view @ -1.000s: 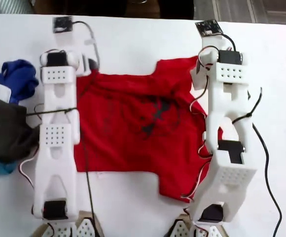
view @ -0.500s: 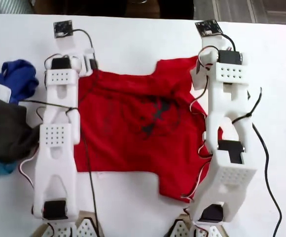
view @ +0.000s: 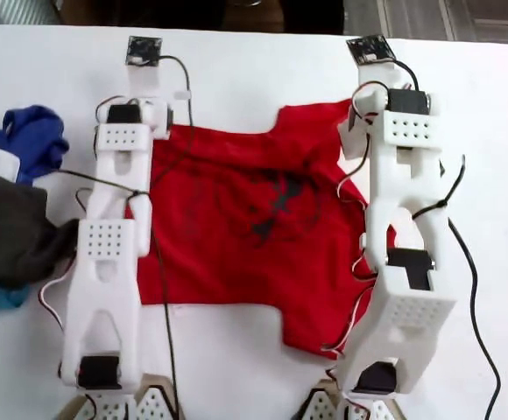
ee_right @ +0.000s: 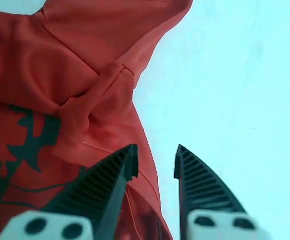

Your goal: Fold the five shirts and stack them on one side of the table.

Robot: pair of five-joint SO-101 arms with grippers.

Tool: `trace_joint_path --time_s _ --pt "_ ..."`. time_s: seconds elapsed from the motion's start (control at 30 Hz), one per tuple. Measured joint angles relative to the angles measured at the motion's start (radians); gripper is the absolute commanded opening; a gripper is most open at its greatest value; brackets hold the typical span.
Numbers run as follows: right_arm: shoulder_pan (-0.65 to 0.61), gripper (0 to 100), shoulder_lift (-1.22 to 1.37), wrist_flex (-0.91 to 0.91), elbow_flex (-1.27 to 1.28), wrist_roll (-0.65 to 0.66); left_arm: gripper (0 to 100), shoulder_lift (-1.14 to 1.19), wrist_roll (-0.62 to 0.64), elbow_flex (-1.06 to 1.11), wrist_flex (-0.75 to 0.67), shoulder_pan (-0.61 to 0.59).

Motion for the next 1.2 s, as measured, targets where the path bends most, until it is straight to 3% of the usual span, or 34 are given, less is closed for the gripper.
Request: trace_joint_path --time_s 0.2,0.37,0.5,0.7,1.2 --pt "0.0 12.6 0.0 -0.017 0.0 0.0 3 0.003 0.018 -0.051 0.049 -0.002" --pt "0.006 12.7 0.0 -0.11 0.0 -0.135 3 -0.005 0.14 -0.242 0.213 -0.003" --pt "0.009 13.2 0.0 -0.161 0.0 -0.198 3 -0.066 0.163 -0.29 0.333 -0.002" --pt "-0.029 25.6 0.107 -0.219 -0.044 -0.212 3 -0.097 0.166 -0.299 0.476 0.005" --pt "-0.066 22.1 0.806 -0.149 -0.872 -0.212 3 -0.097 0.166 -0.299 0.522 0.002"
